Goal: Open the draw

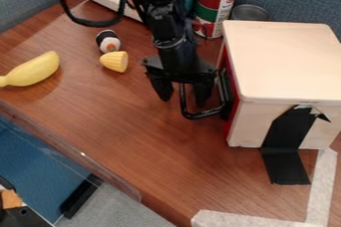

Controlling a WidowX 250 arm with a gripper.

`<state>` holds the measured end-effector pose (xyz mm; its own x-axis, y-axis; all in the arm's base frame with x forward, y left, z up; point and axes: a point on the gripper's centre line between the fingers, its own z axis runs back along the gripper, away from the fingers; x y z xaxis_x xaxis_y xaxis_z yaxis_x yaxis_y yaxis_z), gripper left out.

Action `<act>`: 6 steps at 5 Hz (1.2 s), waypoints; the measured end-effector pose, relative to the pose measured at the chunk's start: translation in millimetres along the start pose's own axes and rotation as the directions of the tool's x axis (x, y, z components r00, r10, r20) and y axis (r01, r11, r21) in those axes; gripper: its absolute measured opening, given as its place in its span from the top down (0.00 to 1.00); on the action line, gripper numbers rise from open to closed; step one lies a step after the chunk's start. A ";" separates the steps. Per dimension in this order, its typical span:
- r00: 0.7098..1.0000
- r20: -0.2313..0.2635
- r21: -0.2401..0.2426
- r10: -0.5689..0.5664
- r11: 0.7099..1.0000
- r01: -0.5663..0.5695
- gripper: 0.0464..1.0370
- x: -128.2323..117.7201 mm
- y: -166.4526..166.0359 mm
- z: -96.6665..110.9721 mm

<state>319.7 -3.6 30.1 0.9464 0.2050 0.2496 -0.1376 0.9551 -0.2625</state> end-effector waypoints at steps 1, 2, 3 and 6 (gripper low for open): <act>0.998 0.020 -0.001 0.057 0.998 -0.057 0.34 3.1 1.6 -4.5; 0.998 0.010 0.016 0.067 0.998 -0.067 0.65 1.6 4.7 -8.2; 0.995 0.008 0.030 0.104 0.994 -0.104 0.77 0.6 8.0 -8.5; 0.980 -0.027 0.049 0.198 0.979 -0.197 0.83 -23.0 51.1 4.0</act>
<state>289.8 41.3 14.7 0.9080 0.3843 0.1669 -0.3352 0.9054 -0.2606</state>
